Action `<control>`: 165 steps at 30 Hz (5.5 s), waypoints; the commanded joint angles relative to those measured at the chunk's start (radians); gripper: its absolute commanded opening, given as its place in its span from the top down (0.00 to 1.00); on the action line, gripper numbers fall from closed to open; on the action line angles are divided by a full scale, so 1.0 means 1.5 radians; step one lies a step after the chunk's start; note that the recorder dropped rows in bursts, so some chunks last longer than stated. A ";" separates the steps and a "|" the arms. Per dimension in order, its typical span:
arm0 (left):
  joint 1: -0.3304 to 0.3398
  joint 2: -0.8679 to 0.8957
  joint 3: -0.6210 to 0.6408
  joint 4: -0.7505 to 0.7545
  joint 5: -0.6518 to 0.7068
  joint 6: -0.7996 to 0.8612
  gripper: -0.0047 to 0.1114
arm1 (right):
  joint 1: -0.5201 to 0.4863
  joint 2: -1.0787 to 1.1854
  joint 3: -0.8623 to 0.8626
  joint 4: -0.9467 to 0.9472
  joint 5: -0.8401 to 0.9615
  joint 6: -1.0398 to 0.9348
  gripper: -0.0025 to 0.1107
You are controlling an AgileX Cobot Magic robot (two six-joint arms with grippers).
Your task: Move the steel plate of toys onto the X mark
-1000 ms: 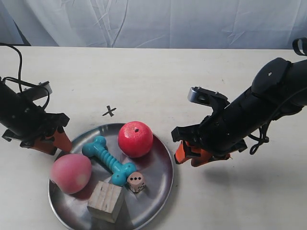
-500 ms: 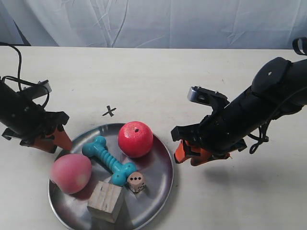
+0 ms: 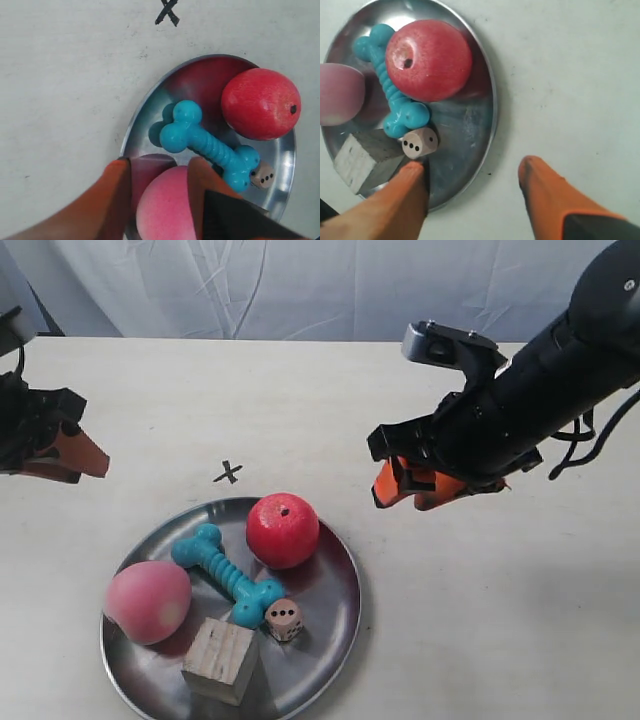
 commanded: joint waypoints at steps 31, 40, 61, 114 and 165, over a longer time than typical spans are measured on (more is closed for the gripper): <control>-0.030 0.222 0.028 -0.057 -0.012 0.071 0.54 | 0.035 0.123 0.078 0.113 -0.076 -0.087 0.49; -0.061 0.225 0.028 -0.046 -0.013 0.071 0.55 | 0.039 0.123 0.078 0.112 -0.078 -0.087 0.49; -0.070 0.225 0.028 0.027 -0.039 -0.024 0.57 | 0.039 0.124 0.120 0.144 -0.093 -0.062 0.49; -0.070 0.225 0.028 0.012 -0.043 -0.010 0.57 | 0.086 0.188 0.120 0.229 -0.169 -0.047 0.49; -0.070 0.225 0.029 -0.039 -0.035 0.052 0.87 | 0.086 0.198 0.120 0.236 -0.167 -0.066 0.99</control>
